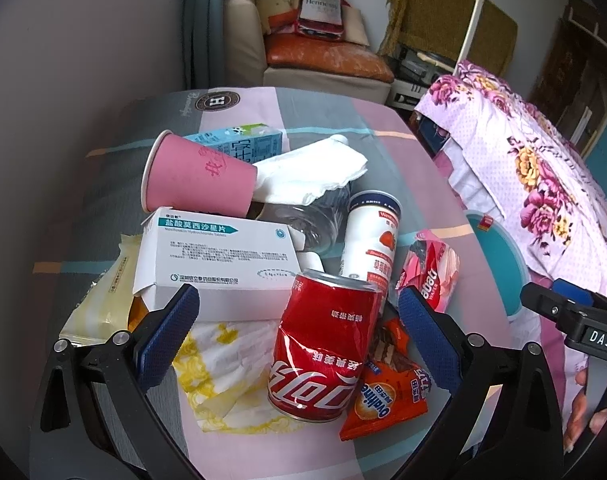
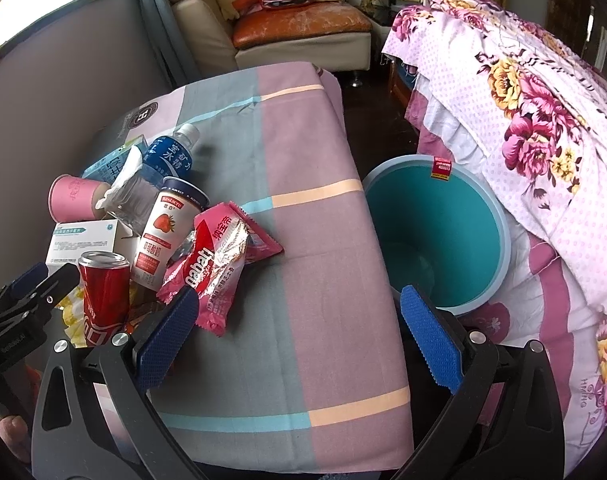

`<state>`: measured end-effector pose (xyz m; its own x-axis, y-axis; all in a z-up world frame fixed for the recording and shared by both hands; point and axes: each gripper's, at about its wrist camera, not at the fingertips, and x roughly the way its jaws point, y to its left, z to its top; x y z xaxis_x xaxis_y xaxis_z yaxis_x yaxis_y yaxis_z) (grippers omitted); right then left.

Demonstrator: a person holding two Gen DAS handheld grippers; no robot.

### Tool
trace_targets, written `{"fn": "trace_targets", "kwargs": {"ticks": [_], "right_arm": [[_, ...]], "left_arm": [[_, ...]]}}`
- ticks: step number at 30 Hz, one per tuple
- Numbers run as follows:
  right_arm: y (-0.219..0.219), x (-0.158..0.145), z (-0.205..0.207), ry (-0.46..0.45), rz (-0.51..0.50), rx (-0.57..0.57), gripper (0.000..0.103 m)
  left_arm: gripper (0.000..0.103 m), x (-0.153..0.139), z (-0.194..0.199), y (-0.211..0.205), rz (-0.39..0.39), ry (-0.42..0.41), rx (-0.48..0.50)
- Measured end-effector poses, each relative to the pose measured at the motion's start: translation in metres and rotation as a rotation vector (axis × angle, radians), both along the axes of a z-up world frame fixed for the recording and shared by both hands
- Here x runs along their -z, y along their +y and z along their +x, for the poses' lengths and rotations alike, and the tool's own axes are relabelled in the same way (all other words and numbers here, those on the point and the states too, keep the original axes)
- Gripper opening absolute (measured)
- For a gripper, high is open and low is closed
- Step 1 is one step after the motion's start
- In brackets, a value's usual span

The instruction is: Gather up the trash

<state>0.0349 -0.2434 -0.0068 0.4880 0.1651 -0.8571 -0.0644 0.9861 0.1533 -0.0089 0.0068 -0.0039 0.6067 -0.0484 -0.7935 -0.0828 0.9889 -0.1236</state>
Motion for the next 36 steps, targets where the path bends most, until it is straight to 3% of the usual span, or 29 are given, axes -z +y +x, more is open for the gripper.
{"fn": "trace_targets", "kwargs": {"ticks": [25, 26, 29, 36], "right_arm": [[-0.016, 0.01, 0.009, 0.029, 0.074, -0.004, 0.097], [-0.019, 0.011, 0.01, 0.032, 0.083, 0.0, 0.097], [-0.025, 0.015, 0.01, 0.037, 0.102, 0.011, 0.097], [-0.028, 0.021, 0.012, 0.047, 0.137, 0.003, 0.097]], "left_arm": [[0.099, 0.006, 0.005, 0.001, -0.001, 0.076, 0.038], [0.095, 0.006, 0.005, 0.004, 0.001, 0.083, 0.04], [0.073, 0.008, 0.006, 0.004, 0.012, 0.119, 0.057], [0.073, 0.023, 0.006, -0.016, 0.014, 0.187, 0.138]]}}
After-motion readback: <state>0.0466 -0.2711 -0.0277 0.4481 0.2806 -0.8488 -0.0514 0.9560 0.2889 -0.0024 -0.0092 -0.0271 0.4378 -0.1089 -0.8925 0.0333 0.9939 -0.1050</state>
